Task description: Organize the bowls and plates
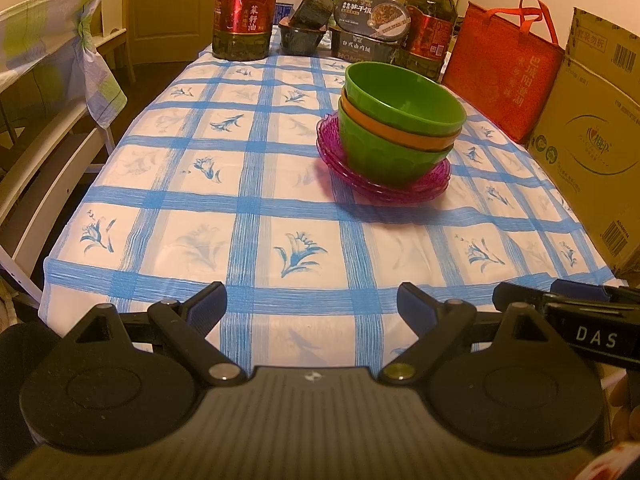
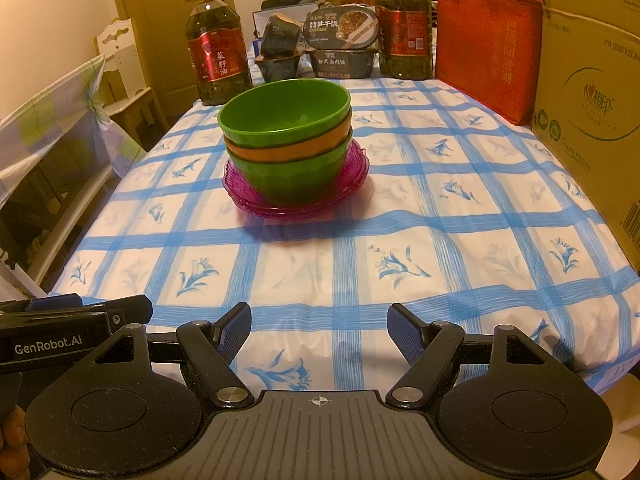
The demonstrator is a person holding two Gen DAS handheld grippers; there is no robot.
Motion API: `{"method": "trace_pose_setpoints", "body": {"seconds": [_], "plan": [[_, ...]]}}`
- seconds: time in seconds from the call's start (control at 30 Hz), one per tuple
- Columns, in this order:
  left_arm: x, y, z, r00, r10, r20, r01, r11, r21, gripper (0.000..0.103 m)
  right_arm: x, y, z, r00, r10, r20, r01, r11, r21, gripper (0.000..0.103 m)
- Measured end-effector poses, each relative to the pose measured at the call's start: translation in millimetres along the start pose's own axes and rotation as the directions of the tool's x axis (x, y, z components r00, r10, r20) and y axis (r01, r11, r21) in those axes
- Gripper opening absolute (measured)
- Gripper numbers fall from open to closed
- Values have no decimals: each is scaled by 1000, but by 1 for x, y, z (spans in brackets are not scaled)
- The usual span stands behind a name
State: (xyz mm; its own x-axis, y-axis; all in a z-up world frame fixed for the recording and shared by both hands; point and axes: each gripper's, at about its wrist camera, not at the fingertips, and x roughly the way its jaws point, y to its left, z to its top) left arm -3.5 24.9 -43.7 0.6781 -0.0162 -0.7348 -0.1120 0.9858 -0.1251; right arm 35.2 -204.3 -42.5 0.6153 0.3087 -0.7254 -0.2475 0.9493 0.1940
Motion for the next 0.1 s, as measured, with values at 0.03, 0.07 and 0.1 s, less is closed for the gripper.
{"method": "trace_pose_setpoints", "body": {"seconds": [0.03, 0.07, 0.1], "plan": [[0, 0, -1, 1000, 3, 4, -3, 1000, -1, 91, 0, 0, 0, 1000, 0, 0, 0, 1000, 0, 75], [0, 0, -1, 1000, 5, 5, -5, 1000, -1, 91, 0, 0, 1, 1000, 0, 0, 0, 1000, -1, 75], [1, 0, -2, 1000, 6, 3, -6, 1000, -2, 91, 0, 0, 0, 1000, 0, 0, 0, 1000, 0, 75]]}}
